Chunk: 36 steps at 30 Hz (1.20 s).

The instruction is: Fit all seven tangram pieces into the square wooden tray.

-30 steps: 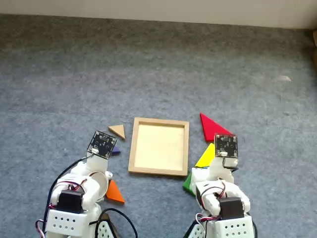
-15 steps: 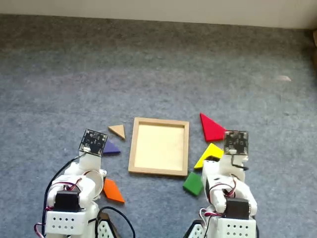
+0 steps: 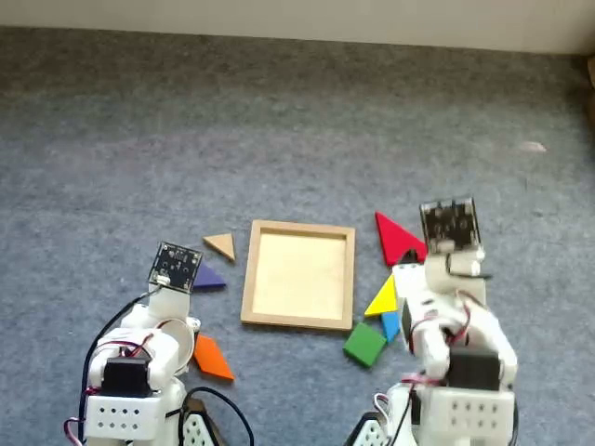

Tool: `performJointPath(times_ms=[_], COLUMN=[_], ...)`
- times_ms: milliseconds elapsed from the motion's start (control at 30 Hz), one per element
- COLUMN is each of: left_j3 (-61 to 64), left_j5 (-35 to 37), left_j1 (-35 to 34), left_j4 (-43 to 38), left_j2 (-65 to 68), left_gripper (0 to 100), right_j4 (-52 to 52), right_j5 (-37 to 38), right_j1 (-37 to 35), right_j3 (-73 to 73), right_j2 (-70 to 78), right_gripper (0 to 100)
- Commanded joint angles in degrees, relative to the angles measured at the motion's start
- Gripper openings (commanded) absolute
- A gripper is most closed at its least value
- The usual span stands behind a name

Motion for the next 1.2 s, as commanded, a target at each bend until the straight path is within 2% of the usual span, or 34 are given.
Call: performJointPath(times_ms=[0, 100, 333, 600, 900, 1167], left_j3=[1.2, 1.2, 1.2, 1.2, 1.2, 1.2], left_j5=[-0.2, -0.2, -0.2, -0.2, -0.2, -0.2], left_j1=[-0.9, -0.9, -0.9, -0.9, -0.9, -0.9], left_j4=[0.7, 0.7, 0.7, 0.7, 0.7, 0.7], left_j2=[-2.6, -2.6, -2.6, -2.6, -2.6, -2.6], left_gripper=[1, 1, 1, 1, 1, 1], right_j4=[0.0, -0.1, -0.2, -0.2, -0.2, -0.1], right_j5=[0.4, 0.6, 0.6, 0.6, 0.6, 0.4], right_j1=[-3.0, -5.3, -10.0, -10.0, -2.9, 6.4], right_j3=[-11.2, -16.7, -31.7, -48.4, -63.3, -71.3], right_j2=[19.7, 32.0, 54.7, 77.2, 96.3, 103.1], right_gripper=[26.5, 30.9, 30.9, 30.9, 30.8, 30.8])
